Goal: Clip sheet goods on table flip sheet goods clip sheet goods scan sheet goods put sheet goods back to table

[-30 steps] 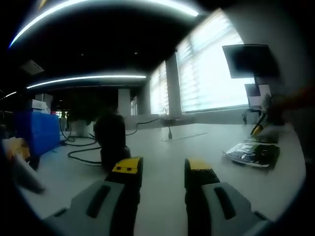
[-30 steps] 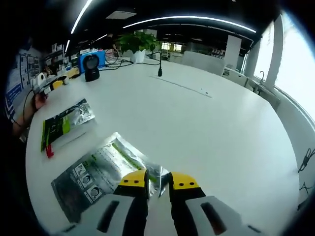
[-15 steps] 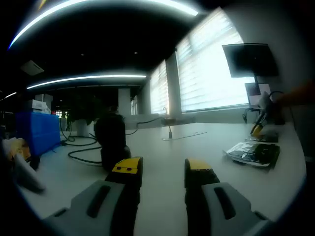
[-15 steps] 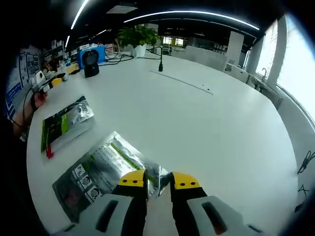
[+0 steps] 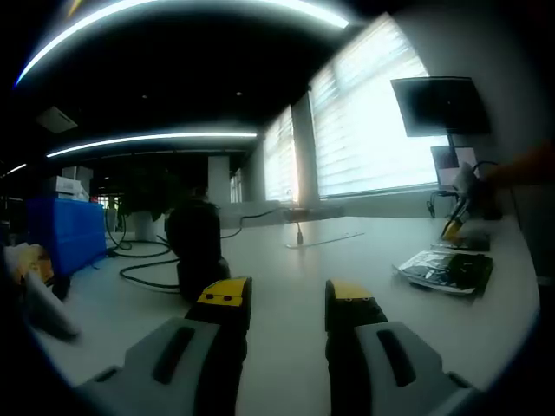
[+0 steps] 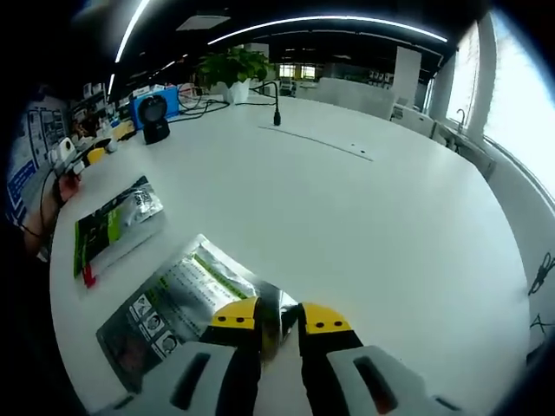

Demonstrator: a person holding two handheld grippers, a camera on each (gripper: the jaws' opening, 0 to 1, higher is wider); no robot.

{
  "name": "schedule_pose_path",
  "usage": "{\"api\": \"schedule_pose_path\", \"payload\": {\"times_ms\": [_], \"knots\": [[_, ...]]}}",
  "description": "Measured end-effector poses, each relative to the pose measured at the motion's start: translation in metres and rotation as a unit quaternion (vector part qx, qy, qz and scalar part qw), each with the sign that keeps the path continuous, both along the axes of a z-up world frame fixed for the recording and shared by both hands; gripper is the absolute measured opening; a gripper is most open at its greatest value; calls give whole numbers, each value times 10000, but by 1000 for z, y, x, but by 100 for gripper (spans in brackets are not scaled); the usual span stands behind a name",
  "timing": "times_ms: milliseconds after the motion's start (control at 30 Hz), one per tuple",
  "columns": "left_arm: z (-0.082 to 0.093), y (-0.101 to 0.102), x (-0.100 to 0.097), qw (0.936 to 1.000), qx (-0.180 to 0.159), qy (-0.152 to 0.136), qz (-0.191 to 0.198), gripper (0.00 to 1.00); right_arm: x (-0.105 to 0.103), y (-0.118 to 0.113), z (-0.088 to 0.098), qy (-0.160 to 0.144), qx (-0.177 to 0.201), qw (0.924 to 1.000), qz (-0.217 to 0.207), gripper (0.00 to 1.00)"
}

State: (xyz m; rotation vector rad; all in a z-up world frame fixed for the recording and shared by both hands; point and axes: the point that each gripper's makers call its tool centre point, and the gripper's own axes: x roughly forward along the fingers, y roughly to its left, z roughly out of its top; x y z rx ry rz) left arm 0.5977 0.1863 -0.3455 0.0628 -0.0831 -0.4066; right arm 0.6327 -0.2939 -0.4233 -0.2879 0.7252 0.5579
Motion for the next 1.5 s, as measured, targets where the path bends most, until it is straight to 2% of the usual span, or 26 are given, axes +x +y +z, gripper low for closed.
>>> {"api": "schedule_pose_path", "payload": {"times_ms": [267,600,700,800,867,967,1100,1267,1500], "knots": [[0,0,0,10000,-3,-1,-2,27,-2,6,0,58,-31,9999,116,0],[0,0,-1,10000,-5,2,4,27,-2,4,1,70,42,10000,32,0],[0,0,0,10000,-9,4,3,27,-1,3,1,116,174,9997,-153,0],[0,1,-1,10000,-27,-10,17,27,-6,1,3,446,376,9970,-500,0],[1,2,0,10000,-40,-10,30,27,-8,1,6,356,422,9974,-453,0],[0,2,0,10000,-23,-1,32,27,-13,4,13,312,603,9966,-471,0],[0,1,-1,10000,-23,1,27,27,-18,9,36,142,1028,9931,-547,0],[1,1,-1,10000,-31,-4,25,27,-24,12,63,-129,1230,9910,-516,0],[0,0,-1,10000,-7,7,18,26,-31,20,82,-190,1503,9873,-488,0]]}}
